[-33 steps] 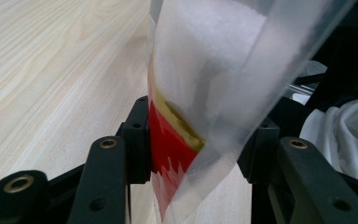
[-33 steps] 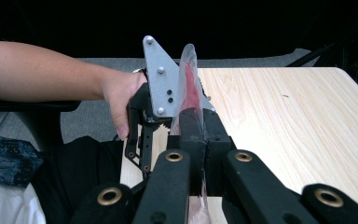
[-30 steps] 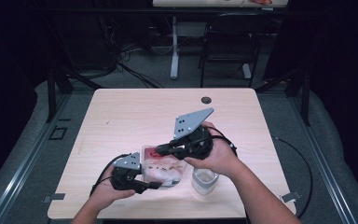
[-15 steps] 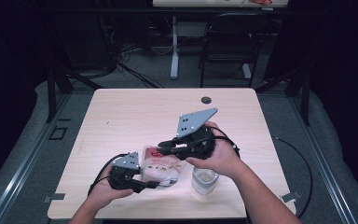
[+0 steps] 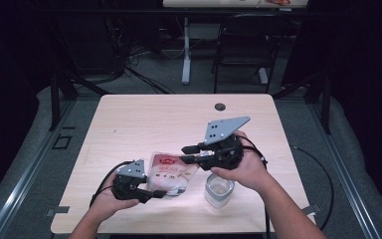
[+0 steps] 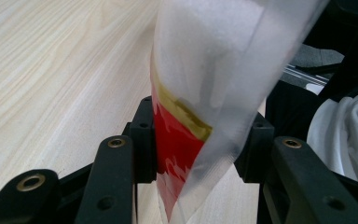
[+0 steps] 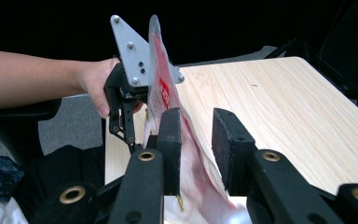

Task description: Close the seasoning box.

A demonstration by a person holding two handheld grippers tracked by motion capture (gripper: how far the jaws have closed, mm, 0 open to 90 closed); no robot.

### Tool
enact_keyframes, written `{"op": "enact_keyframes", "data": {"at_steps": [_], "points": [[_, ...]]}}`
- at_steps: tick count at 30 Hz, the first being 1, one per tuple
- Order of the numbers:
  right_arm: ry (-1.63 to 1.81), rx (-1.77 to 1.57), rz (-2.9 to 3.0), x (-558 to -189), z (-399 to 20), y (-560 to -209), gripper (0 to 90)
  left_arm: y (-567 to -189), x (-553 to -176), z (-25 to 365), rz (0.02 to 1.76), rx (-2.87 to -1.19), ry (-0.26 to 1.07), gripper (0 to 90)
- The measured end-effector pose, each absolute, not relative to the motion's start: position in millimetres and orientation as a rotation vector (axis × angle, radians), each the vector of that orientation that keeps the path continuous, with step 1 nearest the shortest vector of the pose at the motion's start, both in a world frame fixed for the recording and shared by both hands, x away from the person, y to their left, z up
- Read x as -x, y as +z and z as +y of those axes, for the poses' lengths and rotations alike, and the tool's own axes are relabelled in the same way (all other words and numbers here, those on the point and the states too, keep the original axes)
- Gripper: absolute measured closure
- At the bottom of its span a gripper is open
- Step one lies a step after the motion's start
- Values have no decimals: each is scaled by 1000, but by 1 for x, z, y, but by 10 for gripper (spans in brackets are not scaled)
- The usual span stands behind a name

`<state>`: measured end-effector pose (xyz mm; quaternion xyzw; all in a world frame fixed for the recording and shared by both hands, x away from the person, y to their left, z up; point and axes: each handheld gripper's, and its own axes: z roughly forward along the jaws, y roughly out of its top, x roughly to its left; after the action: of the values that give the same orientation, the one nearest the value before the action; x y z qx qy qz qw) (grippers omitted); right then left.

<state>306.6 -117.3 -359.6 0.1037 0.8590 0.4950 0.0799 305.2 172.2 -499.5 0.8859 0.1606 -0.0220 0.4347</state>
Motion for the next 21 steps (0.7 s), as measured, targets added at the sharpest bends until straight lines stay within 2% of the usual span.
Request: {"op": "enact_keyframes", "data": {"at_steps": [21], "points": [[1456, -369, 2548, -302, -139, -375, 766, -492, -301, 175, 413, -2287, -51, 590]]}}
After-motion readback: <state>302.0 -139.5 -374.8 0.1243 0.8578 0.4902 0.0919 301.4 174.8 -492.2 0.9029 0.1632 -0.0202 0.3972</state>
